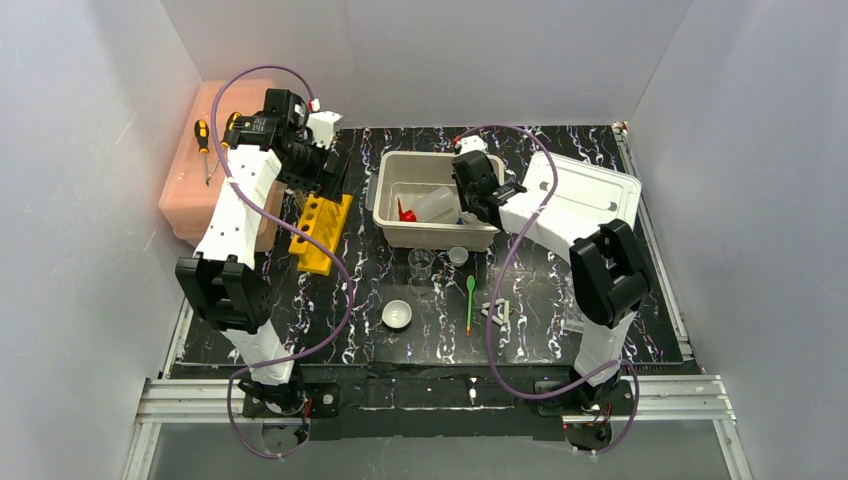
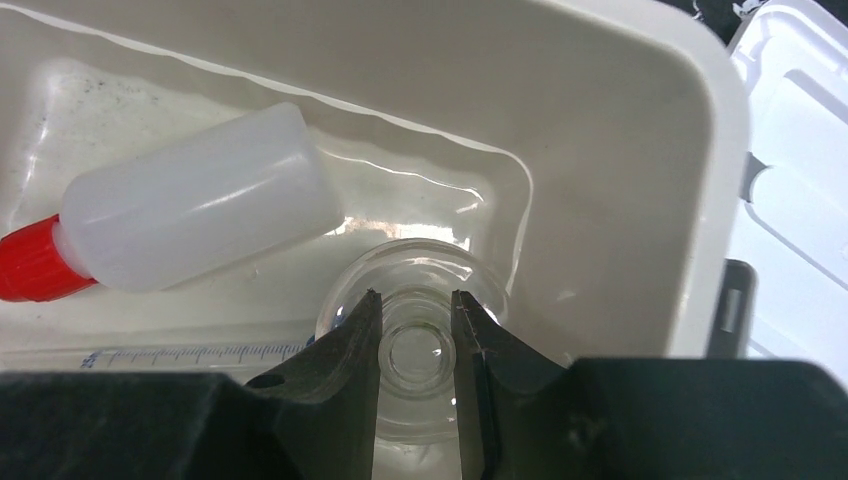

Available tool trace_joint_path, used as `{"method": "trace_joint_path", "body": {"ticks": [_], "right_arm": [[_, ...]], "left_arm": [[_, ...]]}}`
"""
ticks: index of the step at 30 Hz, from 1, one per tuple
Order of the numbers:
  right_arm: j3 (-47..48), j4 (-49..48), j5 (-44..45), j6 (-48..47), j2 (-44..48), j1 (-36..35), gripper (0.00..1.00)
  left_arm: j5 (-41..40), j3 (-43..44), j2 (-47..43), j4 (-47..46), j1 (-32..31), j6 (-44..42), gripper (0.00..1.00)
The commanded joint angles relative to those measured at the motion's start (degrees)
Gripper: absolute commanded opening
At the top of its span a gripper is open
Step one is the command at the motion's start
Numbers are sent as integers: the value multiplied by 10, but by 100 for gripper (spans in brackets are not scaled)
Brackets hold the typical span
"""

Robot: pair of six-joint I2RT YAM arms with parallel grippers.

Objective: Organize the chemistry lab equipment
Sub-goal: Place the collection bottle in the storage box.

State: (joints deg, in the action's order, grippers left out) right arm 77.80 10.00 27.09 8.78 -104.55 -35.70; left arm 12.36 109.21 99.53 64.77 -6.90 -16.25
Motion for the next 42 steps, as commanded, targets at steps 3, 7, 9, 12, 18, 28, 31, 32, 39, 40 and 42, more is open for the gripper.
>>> {"method": "trace_joint_path", "body": {"ticks": [3, 7, 9, 12, 18, 28, 31, 32, 39, 40, 42], "right_arm": [[8, -70, 15, -2, -29, -1, 1], [0, -108, 19, -10, -42, 0, 1], [-5, -128, 20, -11, -46, 0, 1], [-9, -153, 22, -17, -50, 0, 1], [-7, -162, 17, -20, -72, 0, 7], [-9, -159, 11, -9, -58, 0, 66], [15, -139, 10, -9, -41, 0, 77], [25, -131, 6, -10, -36, -1, 79], [111, -50, -3, -17, 25, -24, 81], [122, -39, -3, -18, 35, -32, 82], [134, -16, -6, -21, 54, -51, 84]], "left_arm": [[-12, 4, -28, 9, 3, -11, 98], [-17, 5, -29, 10, 4, -15, 98], [-19, 4, -30, 10, 4, -18, 98], [-22, 3, -31, 11, 4, -20, 98], [-24, 3, -31, 12, 5, -24, 98], [-19, 7, -34, 18, 7, -26, 98], [-16, 13, -34, 21, 7, -22, 98], [-14, 17, -33, 22, 7, -21, 98], [0, 48, -23, 37, 7, -9, 98], [3, 51, -22, 38, 7, -8, 98], [8, 55, -22, 40, 7, -5, 98]]}}
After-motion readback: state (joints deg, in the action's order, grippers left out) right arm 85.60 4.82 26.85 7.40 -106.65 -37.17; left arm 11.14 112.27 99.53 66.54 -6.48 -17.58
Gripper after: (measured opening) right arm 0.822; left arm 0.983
